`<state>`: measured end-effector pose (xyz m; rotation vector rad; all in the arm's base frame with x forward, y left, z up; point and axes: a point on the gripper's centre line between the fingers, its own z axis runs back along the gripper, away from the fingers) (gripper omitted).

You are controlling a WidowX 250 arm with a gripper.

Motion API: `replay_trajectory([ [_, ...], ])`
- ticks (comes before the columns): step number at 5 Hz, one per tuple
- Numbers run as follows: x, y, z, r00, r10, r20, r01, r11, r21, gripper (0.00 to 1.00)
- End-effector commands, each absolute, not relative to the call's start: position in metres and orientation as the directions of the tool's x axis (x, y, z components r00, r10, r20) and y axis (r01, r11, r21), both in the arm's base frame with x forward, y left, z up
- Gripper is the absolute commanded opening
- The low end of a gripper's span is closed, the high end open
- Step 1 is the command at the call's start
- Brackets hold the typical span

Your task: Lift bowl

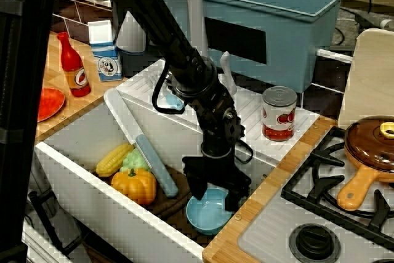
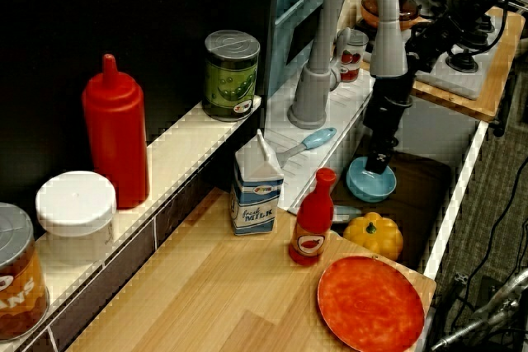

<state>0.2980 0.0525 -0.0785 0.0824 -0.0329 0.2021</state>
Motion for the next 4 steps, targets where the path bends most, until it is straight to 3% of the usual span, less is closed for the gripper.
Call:
replay_trajectory([
  [1, 0.288, 0.042, -0.061, 0.984, 0.151, 0.098, -0.158, 0.985, 0.066, 1.00],
  [4, 0.288, 0.036, -0.073, 0.983, 0.155, 0.094, -0.163, 0.984, 0.078, 1.00],
])
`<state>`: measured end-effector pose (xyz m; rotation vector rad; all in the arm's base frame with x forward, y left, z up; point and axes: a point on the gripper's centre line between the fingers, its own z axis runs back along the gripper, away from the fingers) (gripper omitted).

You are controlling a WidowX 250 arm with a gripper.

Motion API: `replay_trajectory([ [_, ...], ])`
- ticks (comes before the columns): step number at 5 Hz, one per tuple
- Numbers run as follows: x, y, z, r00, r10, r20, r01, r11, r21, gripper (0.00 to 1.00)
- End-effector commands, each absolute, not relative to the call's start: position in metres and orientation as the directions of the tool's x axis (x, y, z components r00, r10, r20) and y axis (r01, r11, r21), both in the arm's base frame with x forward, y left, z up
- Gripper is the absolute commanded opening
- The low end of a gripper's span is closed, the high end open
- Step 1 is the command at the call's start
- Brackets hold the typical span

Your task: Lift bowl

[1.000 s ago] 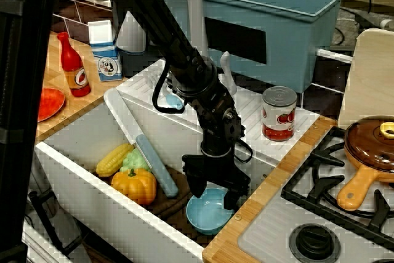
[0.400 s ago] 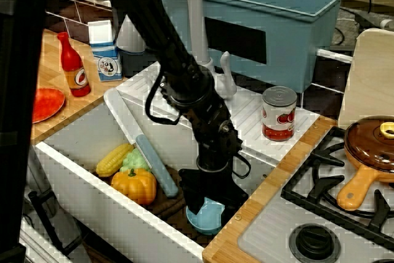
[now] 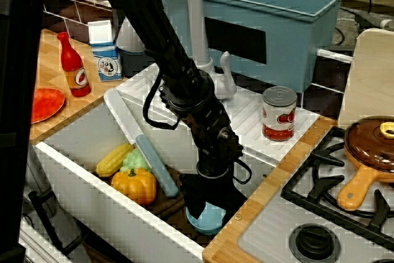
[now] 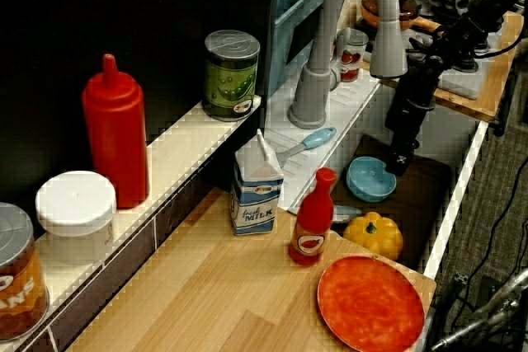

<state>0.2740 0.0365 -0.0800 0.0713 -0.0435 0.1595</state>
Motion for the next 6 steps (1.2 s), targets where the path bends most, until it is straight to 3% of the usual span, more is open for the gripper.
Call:
replay_trajectory([
  [1, 0.293, 0.035, -0.076, 0.983, 0.161, 0.092, -0.168, 0.982, 0.081, 1.00],
  [4, 0.302, 0.042, -0.118, 0.983, 0.162, 0.085, -0.173, 0.974, 0.143, 1.00],
  [5, 0.311, 0.046, -0.124, 0.980, 0.177, 0.090, -0.190, 0.969, 0.161, 0.00],
  [6, 0.321, 0.049, -0.119, 0.978, 0.191, 0.084, -0.202, 0.968, 0.149, 0.00],
])
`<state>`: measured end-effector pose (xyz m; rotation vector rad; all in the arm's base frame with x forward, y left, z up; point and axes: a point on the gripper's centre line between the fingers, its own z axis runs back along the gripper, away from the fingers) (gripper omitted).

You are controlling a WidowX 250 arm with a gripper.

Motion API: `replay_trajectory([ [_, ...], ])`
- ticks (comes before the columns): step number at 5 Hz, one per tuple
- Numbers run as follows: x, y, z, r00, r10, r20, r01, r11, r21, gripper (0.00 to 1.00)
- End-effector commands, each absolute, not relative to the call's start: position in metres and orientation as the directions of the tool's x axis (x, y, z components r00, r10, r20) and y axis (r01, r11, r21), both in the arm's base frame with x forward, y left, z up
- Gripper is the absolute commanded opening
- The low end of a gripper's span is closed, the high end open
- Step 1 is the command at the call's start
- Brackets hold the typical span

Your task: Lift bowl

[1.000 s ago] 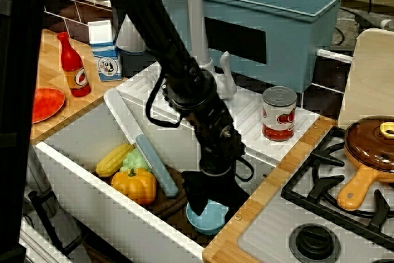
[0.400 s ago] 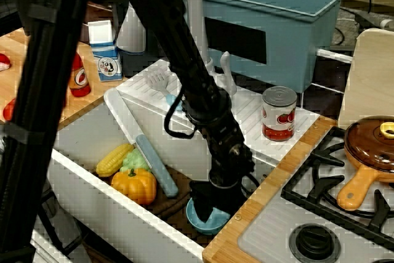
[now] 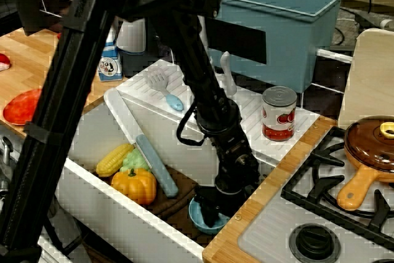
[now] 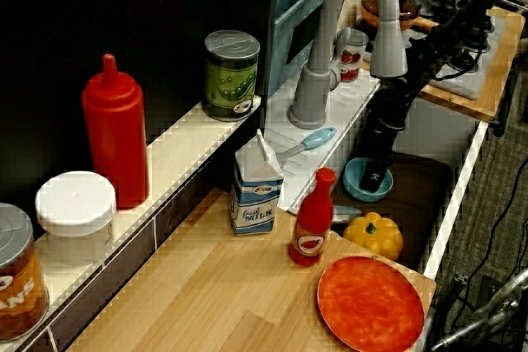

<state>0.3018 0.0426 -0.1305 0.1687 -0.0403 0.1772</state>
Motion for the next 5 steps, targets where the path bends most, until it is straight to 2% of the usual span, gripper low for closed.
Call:
replay_trajectory([
  [1, 0.322, 0.052, -0.114, 0.977, 0.200, 0.078, -0.209, 0.967, 0.143, 0.00],
  [2, 0.319, 0.059, -0.107, 0.979, 0.194, 0.062, -0.202, 0.968, 0.150, 0.00],
  [4, 0.301, 0.077, -0.080, 0.994, 0.106, -0.033, -0.101, 0.986, 0.133, 0.00],
  [5, 0.286, 0.082, -0.054, 0.994, 0.106, -0.004, -0.105, 0.990, 0.097, 0.00],
])
